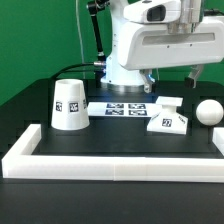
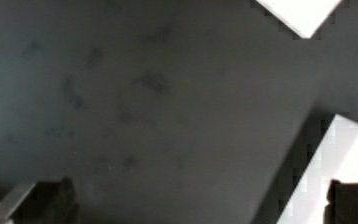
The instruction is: Assemble lamp
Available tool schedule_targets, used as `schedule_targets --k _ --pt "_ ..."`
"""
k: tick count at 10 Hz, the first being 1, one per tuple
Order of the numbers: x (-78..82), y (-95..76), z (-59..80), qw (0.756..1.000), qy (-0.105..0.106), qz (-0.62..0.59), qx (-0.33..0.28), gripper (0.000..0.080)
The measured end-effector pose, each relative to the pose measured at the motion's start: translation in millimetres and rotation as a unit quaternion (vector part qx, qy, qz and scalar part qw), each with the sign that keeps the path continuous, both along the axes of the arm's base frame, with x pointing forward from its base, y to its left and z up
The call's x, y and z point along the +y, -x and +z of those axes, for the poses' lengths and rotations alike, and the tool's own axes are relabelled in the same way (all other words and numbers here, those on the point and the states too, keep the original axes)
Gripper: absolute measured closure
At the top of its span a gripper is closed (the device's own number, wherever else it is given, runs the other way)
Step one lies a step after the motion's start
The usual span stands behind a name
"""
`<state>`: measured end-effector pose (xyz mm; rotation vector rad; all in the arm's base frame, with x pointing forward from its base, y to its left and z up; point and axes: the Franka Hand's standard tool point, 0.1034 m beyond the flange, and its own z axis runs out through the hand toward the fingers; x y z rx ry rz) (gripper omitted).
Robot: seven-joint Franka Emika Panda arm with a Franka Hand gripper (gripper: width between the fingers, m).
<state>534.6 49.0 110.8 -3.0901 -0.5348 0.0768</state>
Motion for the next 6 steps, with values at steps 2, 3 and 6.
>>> schedule_targets --k 2,3,6 --pt "2.0 0.2 -0.1 0.997 0.002 -0.076 0.000 0.0100" --pt "2.8 0.3 -0.1 0.995 0.002 -0.104 0.000 0.0100" --pt "7.4 23.4 -3.0 0.987 0.001 -0.161 -0.010 0.0100"
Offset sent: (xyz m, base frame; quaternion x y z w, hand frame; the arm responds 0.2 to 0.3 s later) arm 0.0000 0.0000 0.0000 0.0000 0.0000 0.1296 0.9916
